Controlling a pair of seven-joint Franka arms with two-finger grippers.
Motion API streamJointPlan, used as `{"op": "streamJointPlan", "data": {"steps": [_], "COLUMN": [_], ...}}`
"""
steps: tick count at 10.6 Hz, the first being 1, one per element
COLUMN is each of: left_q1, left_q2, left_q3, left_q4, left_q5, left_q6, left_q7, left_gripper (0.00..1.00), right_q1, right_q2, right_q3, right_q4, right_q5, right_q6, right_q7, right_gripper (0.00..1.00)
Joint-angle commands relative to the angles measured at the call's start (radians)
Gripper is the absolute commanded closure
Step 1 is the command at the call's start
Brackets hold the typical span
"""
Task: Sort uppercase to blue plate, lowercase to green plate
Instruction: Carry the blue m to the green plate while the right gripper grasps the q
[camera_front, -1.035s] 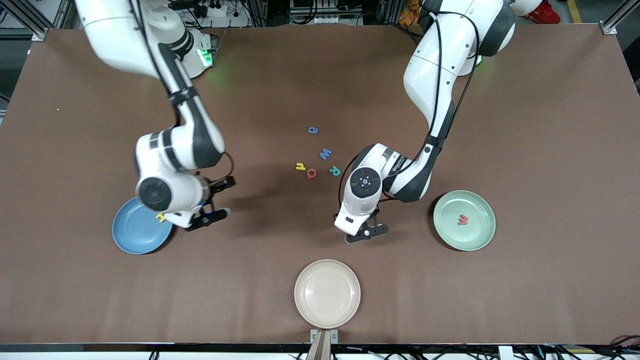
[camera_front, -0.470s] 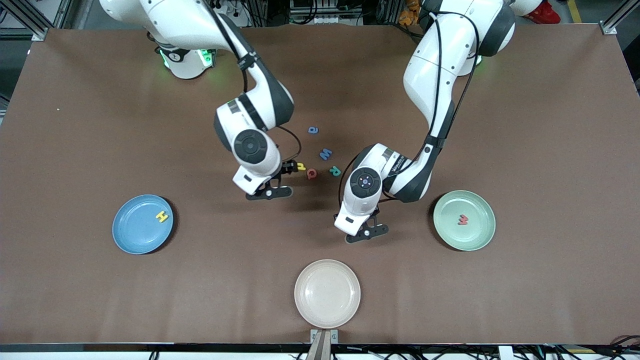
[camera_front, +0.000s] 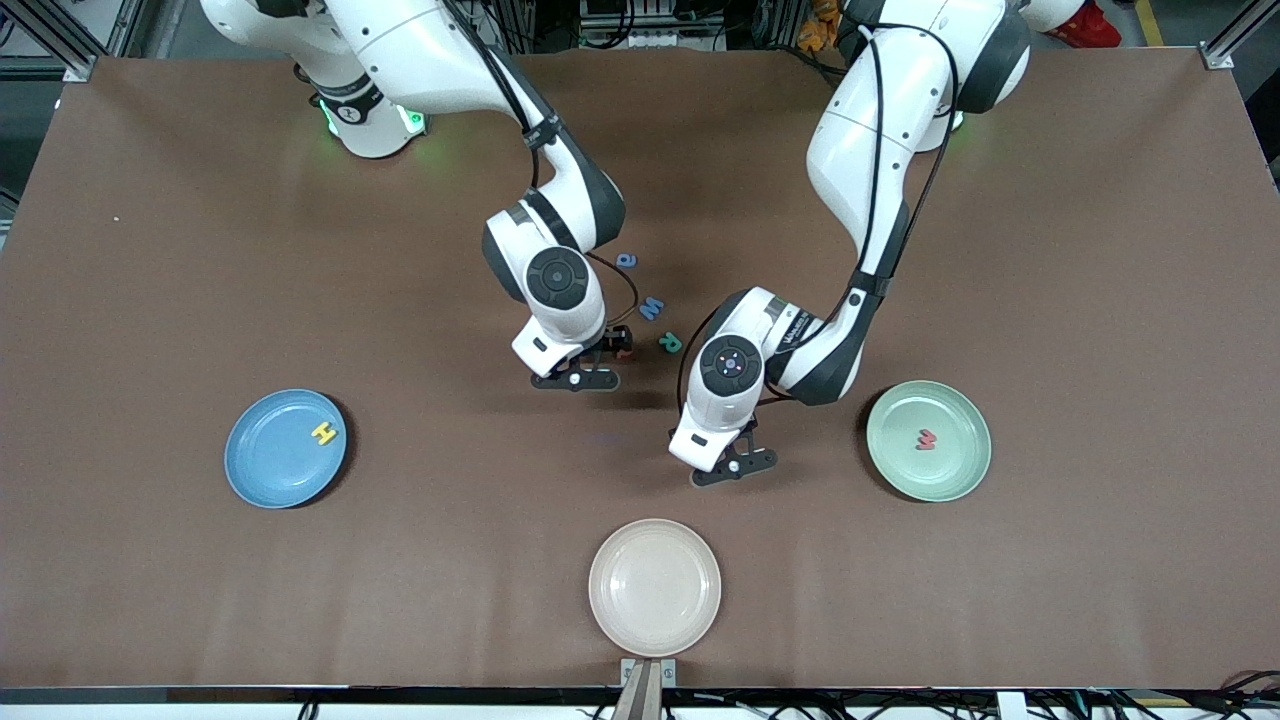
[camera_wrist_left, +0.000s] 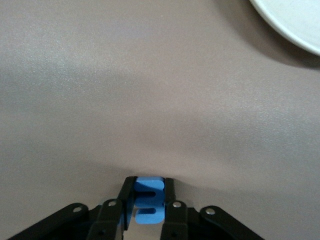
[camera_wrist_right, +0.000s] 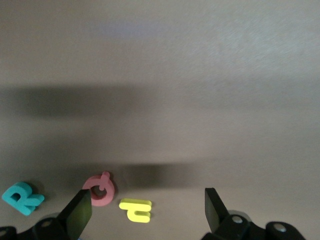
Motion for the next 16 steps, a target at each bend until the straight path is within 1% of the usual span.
{"op": "streamJointPlan", "data": {"steps": [1,3,4,6,7,8,10,12,14,16], "left_q1": [-0.002,0.004,0.011,0.069,0.087,0.106,0.197,0.289,0.38,0.457], "left_q2": [0.005,-0.032,-0.061,-0.133,-0.158,-0.19,-0.239,-0.296,-0.307,-0.299], "left_q3": [0.015,0.028,0.039,0.036,0.035,0.038,0.03,0.028,0.028,0.025], "left_q4": [0.025,0.025,0.024,0.019,0.016,0.002,-0.011,-0.095,-0.154,-0.22], "left_q5": [-0.024,-0.018,-0.018,-0.018,-0.013,-0.013,-0.015,-0.019,-0.018,-0.019], "left_q6": [-0.003,-0.023,-0.056,-0.127,-0.136,-0.157,-0.225,-0.242,-0.242,-0.219], "left_q7": [0.046,0.06,0.11,0.241,0.311,0.423,0.66,0.881,1.047,1.153], "left_gripper": [1.0,1.0,1.0,1.0,1.0,1.0,1.0,1.0,1.0,1.0], "right_q1": [0.047,0.069,0.079,0.089,0.093,0.095,0.106,0.11,0.113,0.113], "right_q2": [0.036,0.063,0.073,0.083,0.093,0.094,0.102,0.1,0.1,0.099], "right_q3": [-0.009,-0.009,-0.009,-0.009,-0.009,-0.009,-0.009,-0.009,-0.009,-0.009], "right_q4": [0.0,0.001,0.001,0.001,0.001,0.001,0.001,0.001,0.001,0.001], "right_q5": [0.015,0.015,0.013,0.013,0.015,0.015,0.015,0.015,0.015,0.015], "right_q6": [0.072,0.121,0.127,0.146,0.153,0.166,0.173,0.17,0.164,0.16], "right_q7": [0.071,0.101,0.111,0.118,0.118,0.125,0.139,0.162,0.164,0.167], "right_gripper": [0.0,0.0,0.0,0.0,0.0,0.0,0.0,0.0,0.0,0.0]}}
